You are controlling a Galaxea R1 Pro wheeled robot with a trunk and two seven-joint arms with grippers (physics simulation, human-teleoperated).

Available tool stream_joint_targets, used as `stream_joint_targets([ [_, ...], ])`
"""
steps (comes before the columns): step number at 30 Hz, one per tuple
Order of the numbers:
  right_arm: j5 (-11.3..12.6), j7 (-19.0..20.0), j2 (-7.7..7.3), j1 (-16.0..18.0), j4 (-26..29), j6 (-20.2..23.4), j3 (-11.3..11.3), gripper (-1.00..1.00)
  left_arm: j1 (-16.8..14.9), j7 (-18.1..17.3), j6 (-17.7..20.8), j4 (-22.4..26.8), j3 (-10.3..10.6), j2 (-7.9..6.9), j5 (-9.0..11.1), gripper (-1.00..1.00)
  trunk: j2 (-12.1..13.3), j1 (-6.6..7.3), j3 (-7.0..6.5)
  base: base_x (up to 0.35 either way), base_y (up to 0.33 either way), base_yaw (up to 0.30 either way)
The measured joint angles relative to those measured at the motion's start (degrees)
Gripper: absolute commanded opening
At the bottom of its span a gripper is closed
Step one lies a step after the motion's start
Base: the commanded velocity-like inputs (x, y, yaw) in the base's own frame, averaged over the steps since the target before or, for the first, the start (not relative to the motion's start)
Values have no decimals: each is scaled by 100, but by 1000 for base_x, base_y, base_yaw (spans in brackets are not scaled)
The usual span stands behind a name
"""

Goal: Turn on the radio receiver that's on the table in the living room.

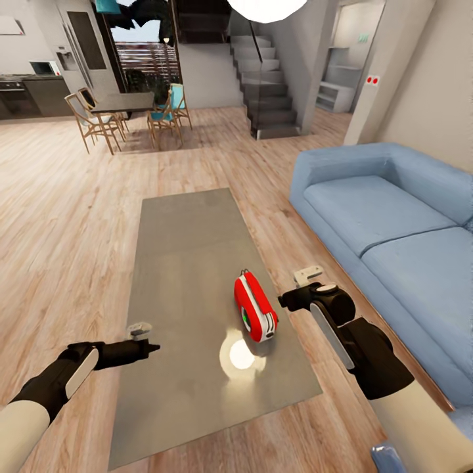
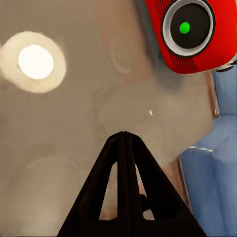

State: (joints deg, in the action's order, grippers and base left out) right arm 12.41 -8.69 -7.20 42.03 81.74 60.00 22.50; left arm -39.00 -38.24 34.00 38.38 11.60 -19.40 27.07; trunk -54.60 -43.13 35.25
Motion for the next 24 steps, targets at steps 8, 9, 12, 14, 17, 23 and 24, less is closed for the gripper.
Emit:
stream_joint_targets([
  [8,0,-210,-4,-269,-10,0,-8,100,-1,-126,-490,-694,0,-204,-4,-100,0,0,-69,0,0,-98],
  [9,1,-226,-7,-307,-14,0,-8,100,0,-243,-662,-924,1,-222,-16,-100,0,0,-77,0,0,-95],
  [12,2,-288,-5,-470,-17,0,-9,100,1,-404,-930,-1372,8,-236,-82,-100,0,0,-103,0,0,-94],
  [14,-3,-394,-5,-556,-21,0,-9,100,0,-449,-1093,-1610,9,-244,-154,-100,0,0,-121,0,0,-94],
  [17,-2,-577,-8,-632,-27,0,-9,100,-1,-480,-1238,-1866,9,-299,-249,-100,0,0,-147,0,0,-94],
  [23,-1,-740,-204,-992,-171,-311,-9,100,-1,-1024,-1997,-2749,14,-457,-279,-100,0,0,-198,0,0,-93],
  [24,3,-746,-232,-1024,-274,-406,-9,100,-1,-1082,-2152,-2923,15,-476,-276,-100,0,0,-207,0,0,-93],
])
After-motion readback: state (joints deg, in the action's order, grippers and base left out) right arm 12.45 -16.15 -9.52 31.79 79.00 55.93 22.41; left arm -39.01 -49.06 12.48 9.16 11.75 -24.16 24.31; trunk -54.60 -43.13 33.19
